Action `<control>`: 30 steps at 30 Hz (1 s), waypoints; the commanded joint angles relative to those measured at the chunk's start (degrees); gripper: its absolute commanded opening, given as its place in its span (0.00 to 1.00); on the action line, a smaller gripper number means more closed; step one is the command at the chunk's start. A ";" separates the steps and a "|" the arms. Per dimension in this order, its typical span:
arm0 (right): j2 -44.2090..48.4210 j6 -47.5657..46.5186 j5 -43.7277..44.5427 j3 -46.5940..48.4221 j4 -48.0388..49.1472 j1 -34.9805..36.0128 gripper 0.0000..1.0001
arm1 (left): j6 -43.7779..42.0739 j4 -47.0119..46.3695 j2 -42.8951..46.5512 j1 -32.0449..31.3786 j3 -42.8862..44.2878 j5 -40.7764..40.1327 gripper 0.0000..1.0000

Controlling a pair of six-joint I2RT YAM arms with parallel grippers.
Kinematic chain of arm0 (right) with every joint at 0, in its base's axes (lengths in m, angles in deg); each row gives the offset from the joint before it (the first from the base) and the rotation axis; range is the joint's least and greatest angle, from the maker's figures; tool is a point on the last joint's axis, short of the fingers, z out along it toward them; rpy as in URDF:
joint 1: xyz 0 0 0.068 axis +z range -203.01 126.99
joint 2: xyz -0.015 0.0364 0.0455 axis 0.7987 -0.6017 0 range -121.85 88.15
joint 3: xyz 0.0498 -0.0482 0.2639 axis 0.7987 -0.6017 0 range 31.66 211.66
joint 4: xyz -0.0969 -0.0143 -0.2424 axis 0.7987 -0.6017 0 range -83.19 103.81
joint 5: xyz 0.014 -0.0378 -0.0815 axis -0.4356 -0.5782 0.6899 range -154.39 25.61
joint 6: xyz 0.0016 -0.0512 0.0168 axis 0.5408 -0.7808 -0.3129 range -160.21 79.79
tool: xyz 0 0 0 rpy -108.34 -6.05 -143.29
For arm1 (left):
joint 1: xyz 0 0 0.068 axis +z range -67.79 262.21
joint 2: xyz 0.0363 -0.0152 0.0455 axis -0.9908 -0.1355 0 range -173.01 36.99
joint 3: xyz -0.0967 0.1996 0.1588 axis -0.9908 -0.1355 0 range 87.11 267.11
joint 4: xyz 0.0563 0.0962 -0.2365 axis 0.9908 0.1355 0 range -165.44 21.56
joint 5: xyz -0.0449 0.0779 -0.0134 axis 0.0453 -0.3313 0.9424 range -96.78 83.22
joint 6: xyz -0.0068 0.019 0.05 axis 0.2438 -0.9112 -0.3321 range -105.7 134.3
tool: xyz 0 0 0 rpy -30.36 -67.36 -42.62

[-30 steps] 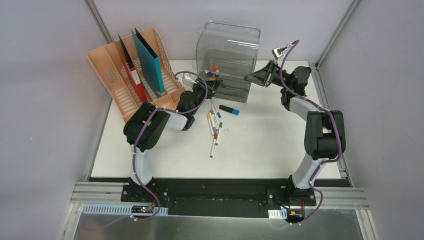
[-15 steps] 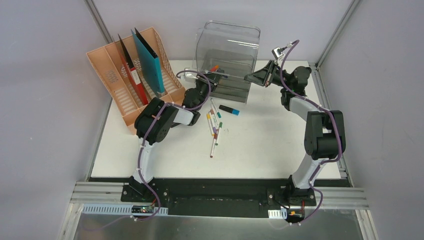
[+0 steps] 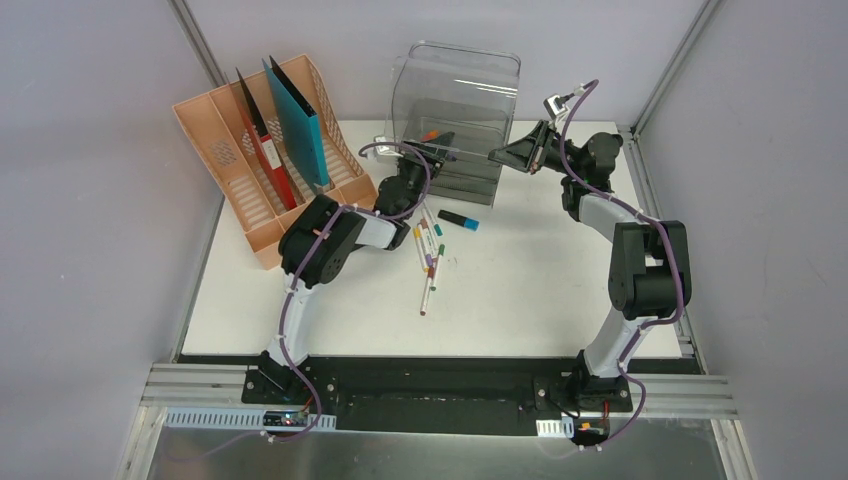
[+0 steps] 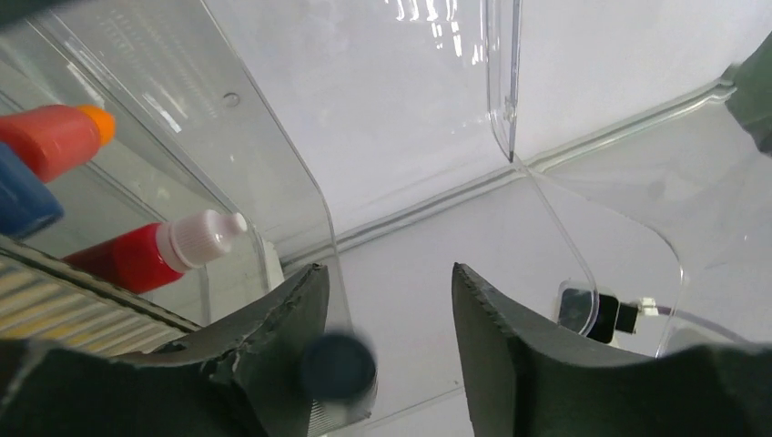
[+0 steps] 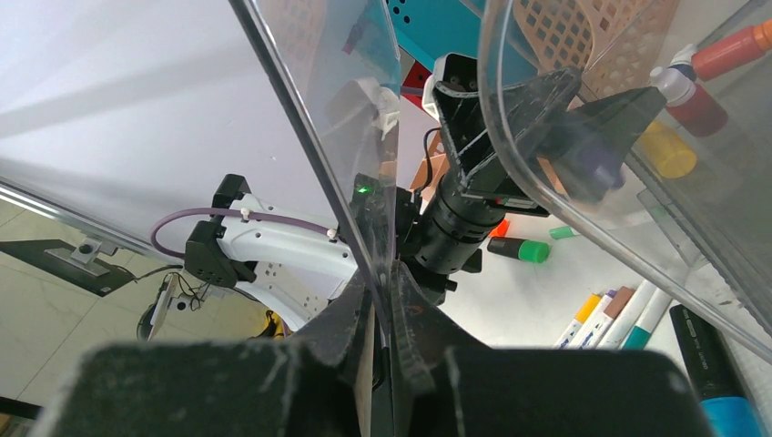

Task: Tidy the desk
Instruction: Place the stationery in the drawer.

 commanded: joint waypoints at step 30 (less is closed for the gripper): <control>1.49 2.83 -2.21 1.43 0.79 0.68 0.05 | -20.79 6.35 23.12 -0.55 -19.86 12.13 0.49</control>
